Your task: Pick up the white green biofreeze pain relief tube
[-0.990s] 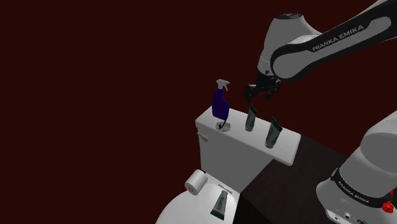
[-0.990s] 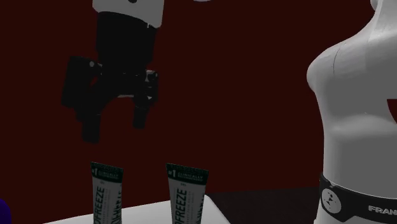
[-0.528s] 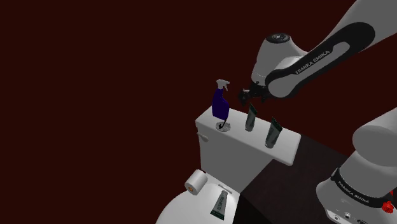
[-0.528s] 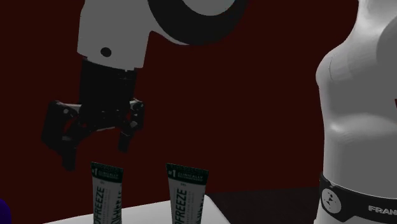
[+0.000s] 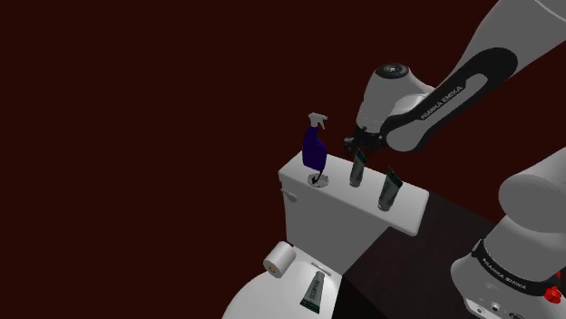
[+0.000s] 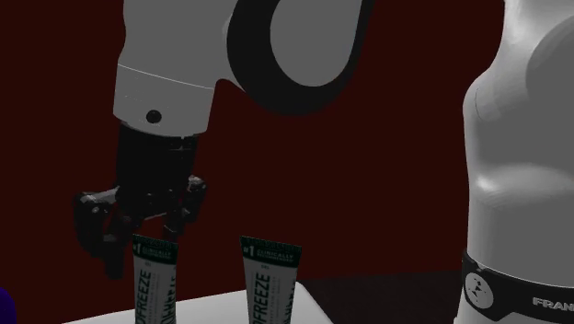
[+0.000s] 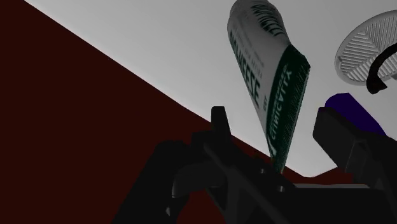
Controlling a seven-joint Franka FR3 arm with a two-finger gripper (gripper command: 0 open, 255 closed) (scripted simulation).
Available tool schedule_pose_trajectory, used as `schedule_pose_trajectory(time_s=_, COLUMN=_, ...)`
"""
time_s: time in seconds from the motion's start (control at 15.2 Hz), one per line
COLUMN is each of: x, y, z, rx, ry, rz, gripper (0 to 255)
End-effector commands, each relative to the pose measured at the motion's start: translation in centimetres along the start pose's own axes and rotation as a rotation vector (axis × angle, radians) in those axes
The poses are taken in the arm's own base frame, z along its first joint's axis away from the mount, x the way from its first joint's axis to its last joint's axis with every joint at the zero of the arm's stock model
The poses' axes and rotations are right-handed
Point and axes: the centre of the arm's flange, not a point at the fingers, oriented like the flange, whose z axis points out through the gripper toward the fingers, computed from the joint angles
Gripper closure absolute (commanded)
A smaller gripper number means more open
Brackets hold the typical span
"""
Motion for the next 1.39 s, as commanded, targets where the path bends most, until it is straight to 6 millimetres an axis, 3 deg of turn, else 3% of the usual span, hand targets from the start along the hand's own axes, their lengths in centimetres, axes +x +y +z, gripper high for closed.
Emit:
schedule_pose_trajectory(time_s=0.0, x=0.0, y=0.0, z=0.1, rx=0.0, ry=0.0, rz=0.0, gripper=255)
schedule_pose_trajectory(time_s=0.53, x=-0.1, y=0.0, z=0.1, rx=0.0, ry=0.0, rz=0.0, gripper=255)
schedule_pose_trajectory(time_s=1.32, x=2.0, y=0.2, z=-5.9, rx=0.0, ry=0.0, rz=0.0, gripper=255)
